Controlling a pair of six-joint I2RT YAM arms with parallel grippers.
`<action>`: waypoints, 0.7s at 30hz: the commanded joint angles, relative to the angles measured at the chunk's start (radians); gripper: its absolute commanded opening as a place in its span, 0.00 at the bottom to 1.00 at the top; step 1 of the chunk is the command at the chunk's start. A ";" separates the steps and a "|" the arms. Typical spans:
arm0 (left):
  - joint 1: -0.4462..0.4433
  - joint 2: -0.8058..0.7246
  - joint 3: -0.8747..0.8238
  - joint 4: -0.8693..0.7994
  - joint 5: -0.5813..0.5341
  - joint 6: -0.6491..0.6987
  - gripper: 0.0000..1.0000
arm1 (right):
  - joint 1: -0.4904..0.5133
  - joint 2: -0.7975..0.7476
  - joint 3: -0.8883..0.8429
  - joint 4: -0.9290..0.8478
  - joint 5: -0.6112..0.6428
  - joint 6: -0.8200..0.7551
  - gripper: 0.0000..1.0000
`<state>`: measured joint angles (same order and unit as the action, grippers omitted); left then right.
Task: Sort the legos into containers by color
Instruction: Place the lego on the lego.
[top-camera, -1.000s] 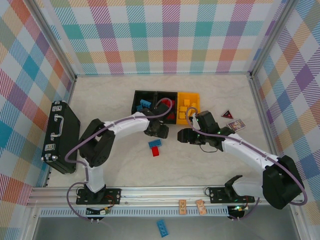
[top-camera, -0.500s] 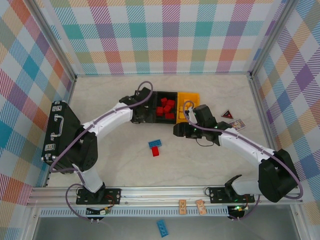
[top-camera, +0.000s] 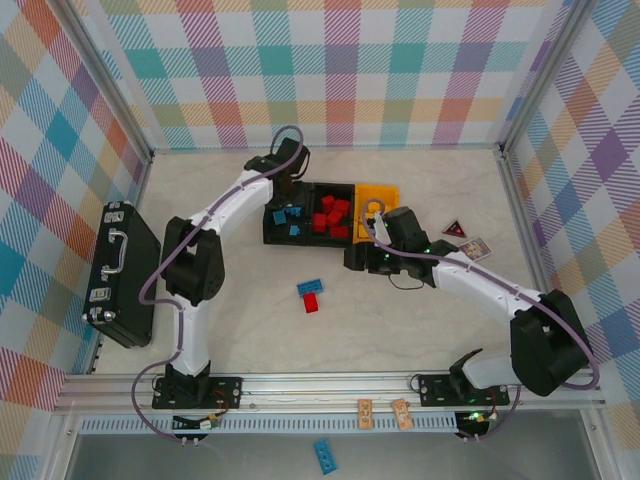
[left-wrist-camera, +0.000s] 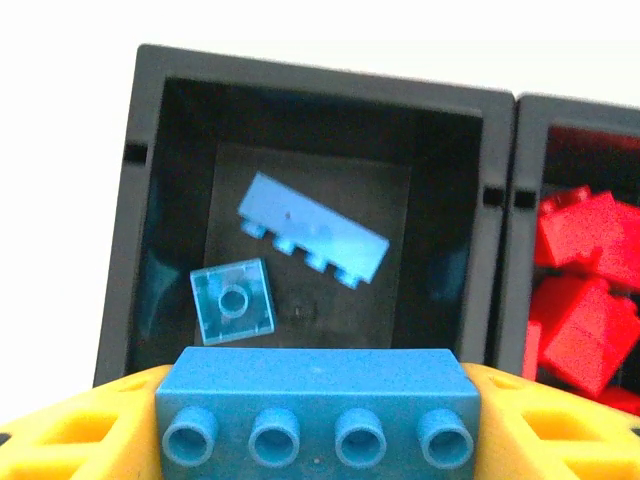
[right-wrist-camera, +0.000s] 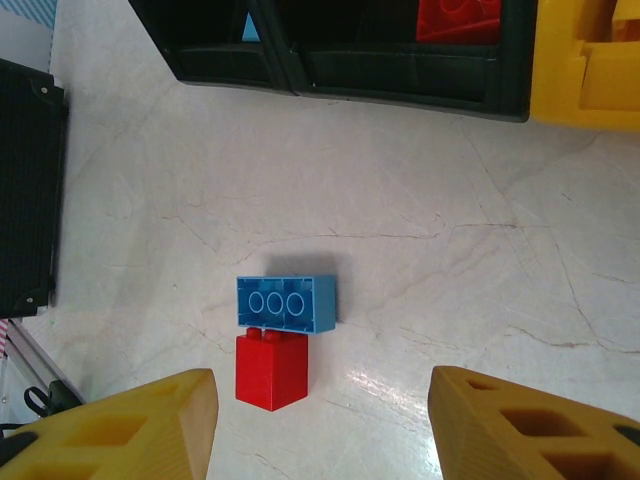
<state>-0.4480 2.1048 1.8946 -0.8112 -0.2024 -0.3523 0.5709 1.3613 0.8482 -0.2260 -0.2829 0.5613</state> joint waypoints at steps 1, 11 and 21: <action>0.011 0.055 0.104 -0.042 -0.020 0.027 0.54 | 0.006 0.010 0.022 0.017 -0.019 0.004 0.58; 0.026 0.211 0.276 -0.069 -0.060 0.033 0.56 | 0.006 0.009 0.022 0.008 -0.010 0.002 0.58; 0.029 0.234 0.300 -0.065 -0.086 0.026 0.69 | 0.006 -0.008 0.005 0.006 -0.001 0.009 0.58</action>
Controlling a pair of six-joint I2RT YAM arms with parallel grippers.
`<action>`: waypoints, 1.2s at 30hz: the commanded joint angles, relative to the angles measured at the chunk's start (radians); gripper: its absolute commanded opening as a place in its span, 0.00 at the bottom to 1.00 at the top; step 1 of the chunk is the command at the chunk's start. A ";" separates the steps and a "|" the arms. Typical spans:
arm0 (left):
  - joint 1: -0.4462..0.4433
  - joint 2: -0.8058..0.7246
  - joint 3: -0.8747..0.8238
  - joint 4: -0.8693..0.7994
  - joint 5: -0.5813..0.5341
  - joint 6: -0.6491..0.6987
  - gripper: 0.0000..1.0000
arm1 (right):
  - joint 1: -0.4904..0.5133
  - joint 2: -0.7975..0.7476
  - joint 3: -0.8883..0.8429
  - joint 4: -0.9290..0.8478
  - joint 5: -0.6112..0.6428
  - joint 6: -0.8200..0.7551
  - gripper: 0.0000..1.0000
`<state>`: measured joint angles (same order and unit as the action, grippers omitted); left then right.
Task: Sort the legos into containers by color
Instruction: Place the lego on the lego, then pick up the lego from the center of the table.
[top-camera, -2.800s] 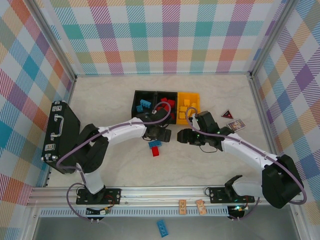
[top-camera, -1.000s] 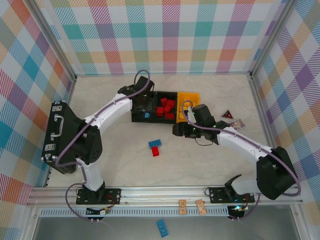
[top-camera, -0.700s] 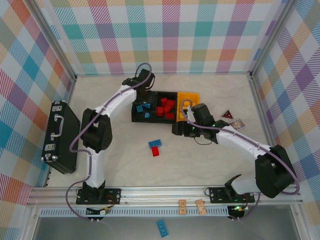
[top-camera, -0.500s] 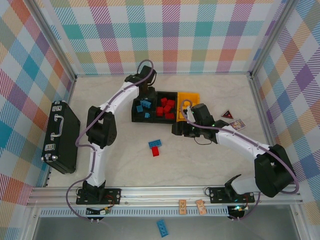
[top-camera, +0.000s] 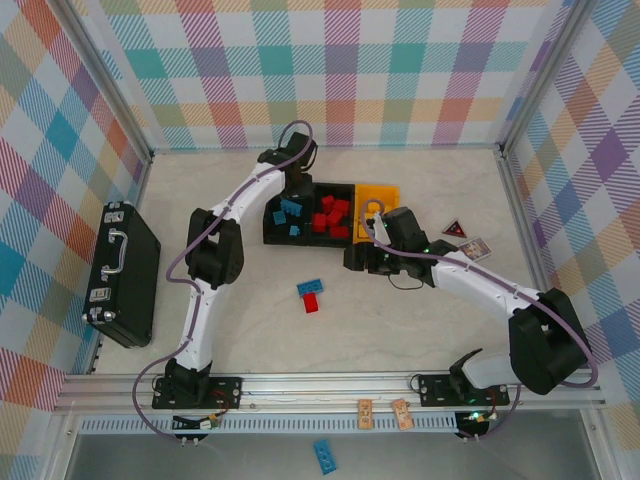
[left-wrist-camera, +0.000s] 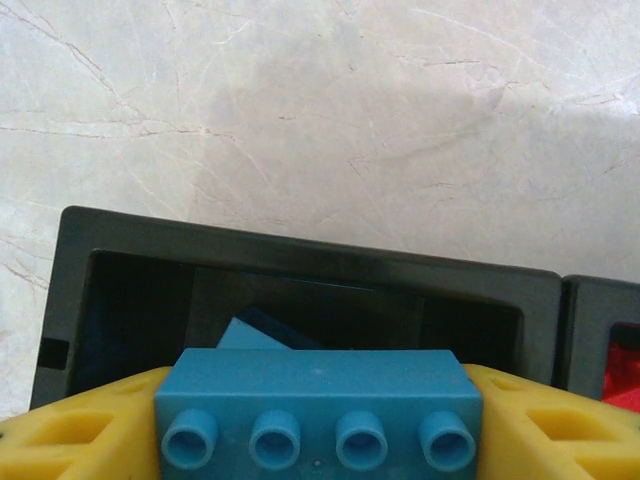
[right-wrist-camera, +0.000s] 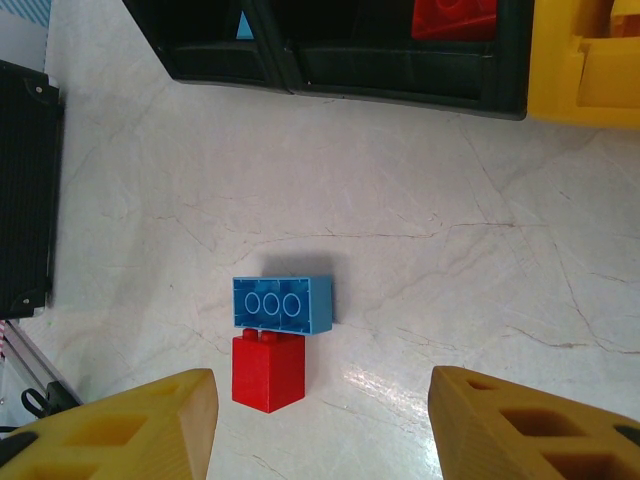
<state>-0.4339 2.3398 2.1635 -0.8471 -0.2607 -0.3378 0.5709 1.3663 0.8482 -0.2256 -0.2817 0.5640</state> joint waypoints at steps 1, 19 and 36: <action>0.014 -0.003 0.030 -0.030 -0.024 0.011 0.69 | 0.006 -0.013 0.003 0.005 -0.002 0.006 0.58; -0.023 -0.361 -0.372 0.089 0.082 -0.030 0.72 | 0.006 -0.046 0.012 -0.021 -0.002 -0.010 0.58; -0.248 -0.740 -0.973 0.213 0.167 -0.322 0.79 | 0.006 -0.098 -0.021 -0.104 0.003 -0.043 0.60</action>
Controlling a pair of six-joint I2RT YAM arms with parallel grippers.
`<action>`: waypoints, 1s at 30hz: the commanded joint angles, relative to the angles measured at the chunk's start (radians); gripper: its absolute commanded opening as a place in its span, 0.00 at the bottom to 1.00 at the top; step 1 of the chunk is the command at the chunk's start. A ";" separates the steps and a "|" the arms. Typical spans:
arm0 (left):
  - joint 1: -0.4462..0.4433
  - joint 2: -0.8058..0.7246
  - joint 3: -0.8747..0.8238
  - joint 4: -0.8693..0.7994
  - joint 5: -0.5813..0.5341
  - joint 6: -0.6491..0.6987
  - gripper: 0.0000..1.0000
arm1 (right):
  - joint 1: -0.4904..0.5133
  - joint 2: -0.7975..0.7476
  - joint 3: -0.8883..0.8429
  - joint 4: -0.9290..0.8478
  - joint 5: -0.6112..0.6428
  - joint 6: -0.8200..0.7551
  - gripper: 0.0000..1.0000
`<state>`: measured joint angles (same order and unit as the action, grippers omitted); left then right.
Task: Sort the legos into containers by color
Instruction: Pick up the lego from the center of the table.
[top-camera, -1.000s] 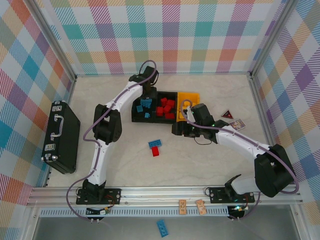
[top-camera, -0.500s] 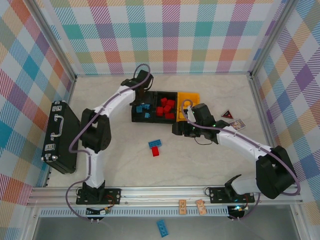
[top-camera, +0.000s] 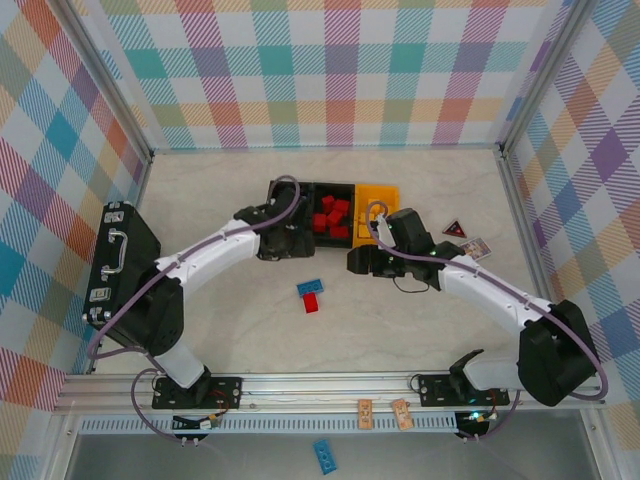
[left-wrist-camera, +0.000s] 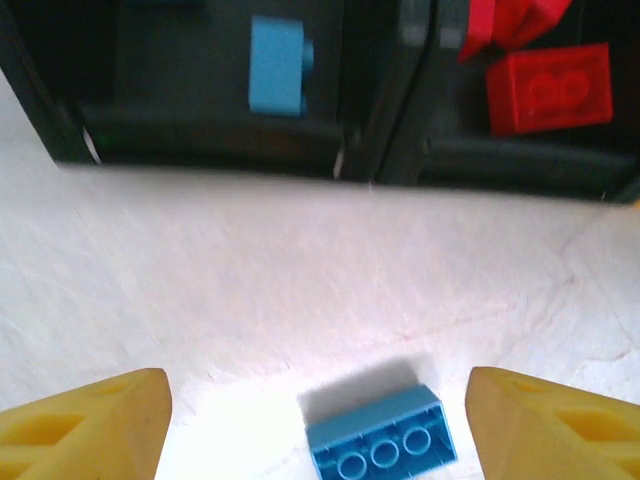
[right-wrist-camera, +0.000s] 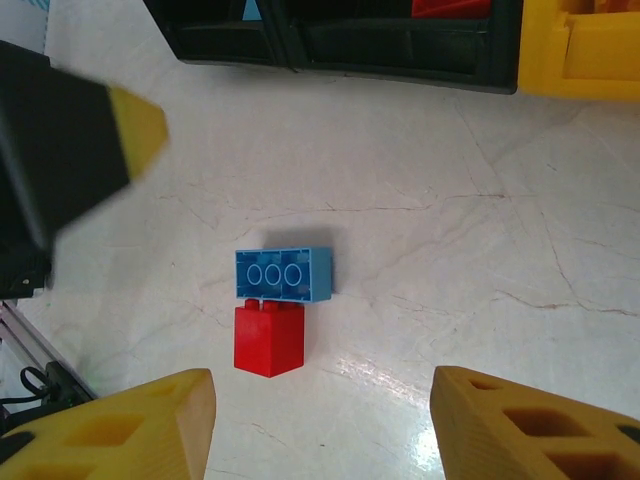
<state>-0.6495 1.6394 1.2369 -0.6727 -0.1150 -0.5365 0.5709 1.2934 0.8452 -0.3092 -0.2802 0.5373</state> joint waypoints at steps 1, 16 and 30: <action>-0.050 -0.041 -0.071 0.050 0.021 -0.157 0.79 | 0.006 -0.029 -0.023 -0.024 0.003 -0.016 0.60; -0.193 0.107 -0.082 0.065 -0.063 -0.395 0.94 | 0.008 -0.084 -0.176 -0.026 0.000 0.015 0.61; -0.211 0.213 -0.033 0.038 -0.080 -0.413 0.75 | 0.008 -0.098 -0.221 0.015 0.004 0.041 0.60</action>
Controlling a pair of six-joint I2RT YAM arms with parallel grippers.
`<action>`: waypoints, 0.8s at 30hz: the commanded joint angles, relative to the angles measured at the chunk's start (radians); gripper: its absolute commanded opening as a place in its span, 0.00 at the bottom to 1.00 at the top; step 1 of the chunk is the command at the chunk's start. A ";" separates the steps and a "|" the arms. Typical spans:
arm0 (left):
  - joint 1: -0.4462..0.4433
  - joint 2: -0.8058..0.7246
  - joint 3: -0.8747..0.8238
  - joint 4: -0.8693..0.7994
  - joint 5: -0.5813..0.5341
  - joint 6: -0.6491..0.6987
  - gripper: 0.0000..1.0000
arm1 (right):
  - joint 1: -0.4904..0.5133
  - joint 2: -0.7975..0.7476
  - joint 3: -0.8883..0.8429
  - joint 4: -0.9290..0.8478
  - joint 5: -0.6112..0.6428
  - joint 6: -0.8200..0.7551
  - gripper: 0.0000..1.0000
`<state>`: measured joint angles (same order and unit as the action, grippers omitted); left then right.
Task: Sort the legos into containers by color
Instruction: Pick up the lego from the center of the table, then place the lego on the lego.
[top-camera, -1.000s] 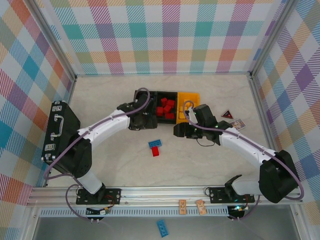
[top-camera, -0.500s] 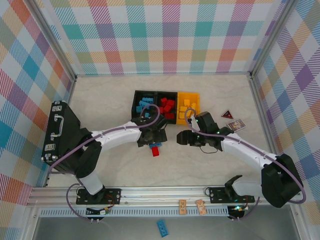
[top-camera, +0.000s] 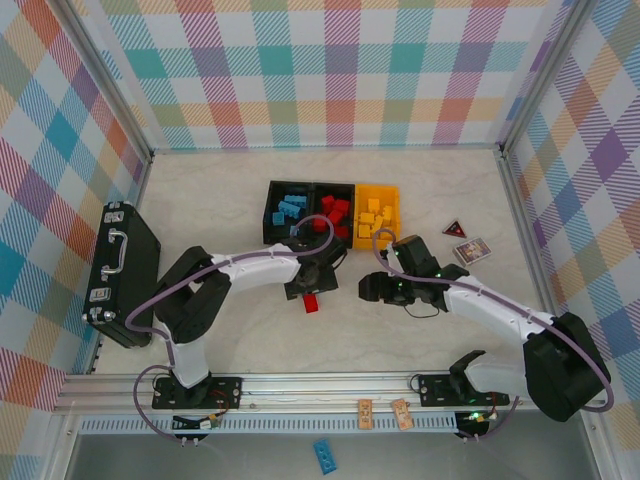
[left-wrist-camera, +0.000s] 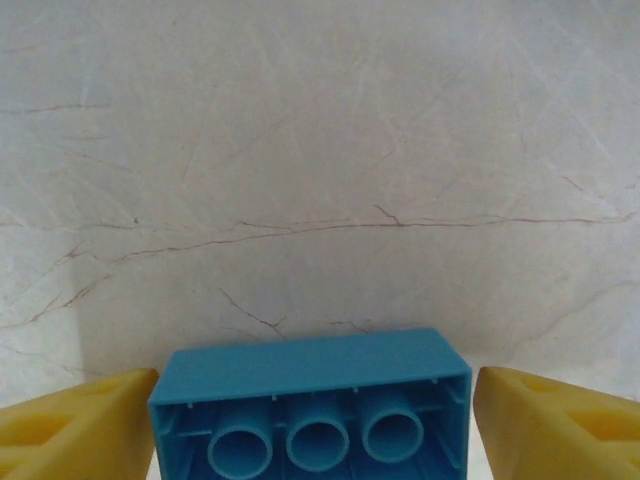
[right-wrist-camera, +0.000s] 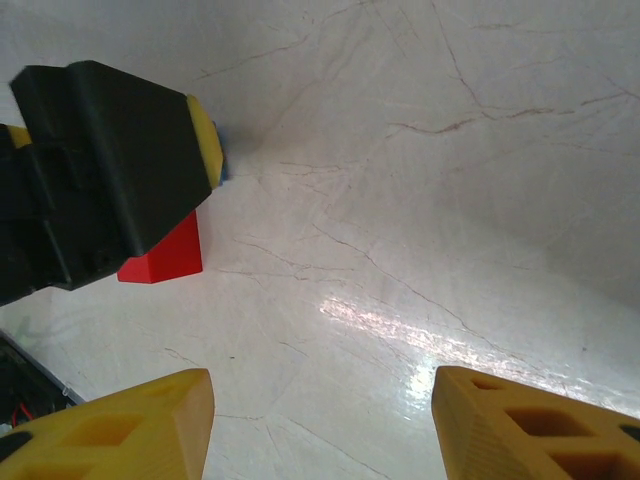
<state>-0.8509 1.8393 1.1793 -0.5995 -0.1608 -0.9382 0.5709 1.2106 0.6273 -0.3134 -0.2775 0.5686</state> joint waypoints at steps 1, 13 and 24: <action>-0.010 0.014 0.027 -0.043 -0.042 -0.006 0.72 | 0.009 -0.014 -0.004 0.021 0.001 0.010 0.60; 0.017 -0.043 0.068 -0.106 -0.111 0.074 0.57 | 0.009 -0.012 -0.006 0.041 -0.005 0.026 0.60; 0.155 -0.132 0.133 -0.160 -0.155 0.227 0.56 | 0.011 0.003 0.063 0.046 -0.023 0.020 0.59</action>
<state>-0.7368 1.7504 1.2755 -0.7139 -0.2836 -0.7860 0.5713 1.2095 0.6418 -0.2852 -0.2798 0.5877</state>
